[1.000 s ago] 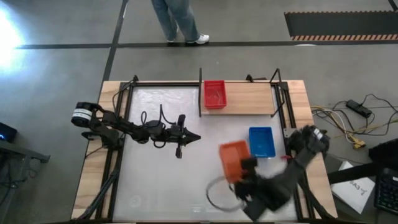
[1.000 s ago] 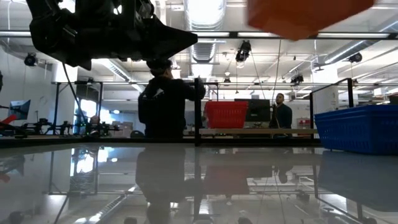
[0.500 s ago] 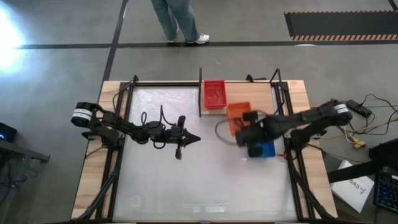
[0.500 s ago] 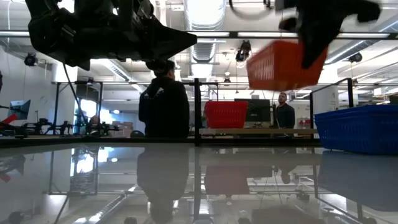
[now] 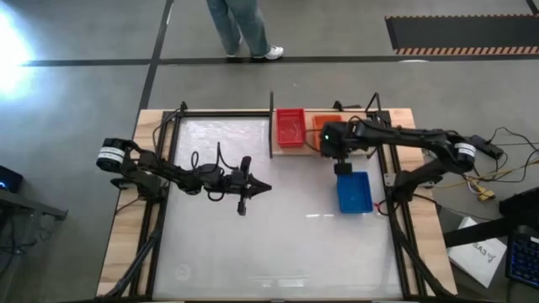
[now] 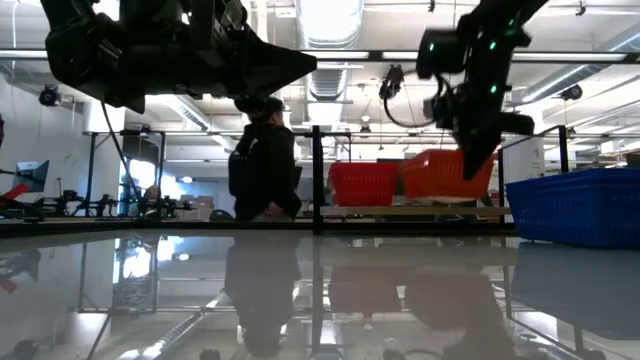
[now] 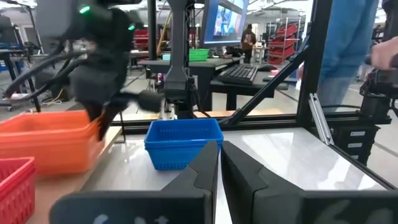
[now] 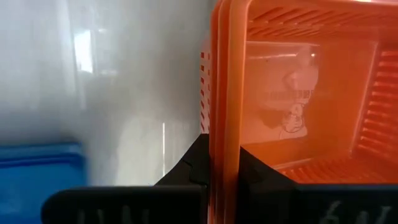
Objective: Stack baskets on shelf by color
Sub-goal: Put the stacked orange baskets on the shelf
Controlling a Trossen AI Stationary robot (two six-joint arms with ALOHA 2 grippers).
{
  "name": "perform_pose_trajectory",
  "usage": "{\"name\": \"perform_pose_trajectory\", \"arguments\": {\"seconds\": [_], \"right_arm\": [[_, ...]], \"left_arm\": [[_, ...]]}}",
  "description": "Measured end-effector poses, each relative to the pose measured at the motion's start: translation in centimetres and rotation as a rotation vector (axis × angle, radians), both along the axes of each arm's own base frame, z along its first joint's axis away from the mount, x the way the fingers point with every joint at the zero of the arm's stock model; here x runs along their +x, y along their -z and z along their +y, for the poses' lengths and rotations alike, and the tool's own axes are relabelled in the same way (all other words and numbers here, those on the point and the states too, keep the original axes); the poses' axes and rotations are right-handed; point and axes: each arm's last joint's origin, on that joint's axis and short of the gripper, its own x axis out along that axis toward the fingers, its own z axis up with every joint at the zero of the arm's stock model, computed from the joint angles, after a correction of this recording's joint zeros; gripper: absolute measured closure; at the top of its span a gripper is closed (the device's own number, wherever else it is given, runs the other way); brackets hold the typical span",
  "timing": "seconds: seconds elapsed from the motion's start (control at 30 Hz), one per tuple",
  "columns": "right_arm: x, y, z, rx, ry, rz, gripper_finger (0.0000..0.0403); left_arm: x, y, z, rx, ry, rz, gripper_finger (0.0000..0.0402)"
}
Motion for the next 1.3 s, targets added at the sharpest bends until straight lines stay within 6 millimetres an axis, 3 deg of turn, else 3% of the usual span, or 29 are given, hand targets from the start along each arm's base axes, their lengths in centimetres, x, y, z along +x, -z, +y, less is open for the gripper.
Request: {"name": "perform_pose_trajectory", "arguments": {"seconds": [0.23, 0.43, 0.73, 1.3], "right_arm": [[1.0, 1.7, -3.5, -0.012, 0.009, 0.039, 0.0394], [2.5, 1.7, -4.9, -0.019, 0.021, 0.032, 0.0394], [3.7, 0.7, -5.3, 0.038, 0.026, -0.035, 0.0392], [3.1, 1.3, -5.1, 0.050, 0.095, 0.012, 0.0390]], "left_arm": [[0.0, 0.0, 0.0, 0.000, 0.000, 0.000, 0.0398], [0.0, 0.0, 0.0, 0.000, 0.000, 0.000, 0.0398], [0.0, 0.1, 0.0, -0.001, 0.001, 0.010, 0.0398], [0.0, 0.2, -0.2, -0.003, 0.005, 0.023, 0.0398]]}}
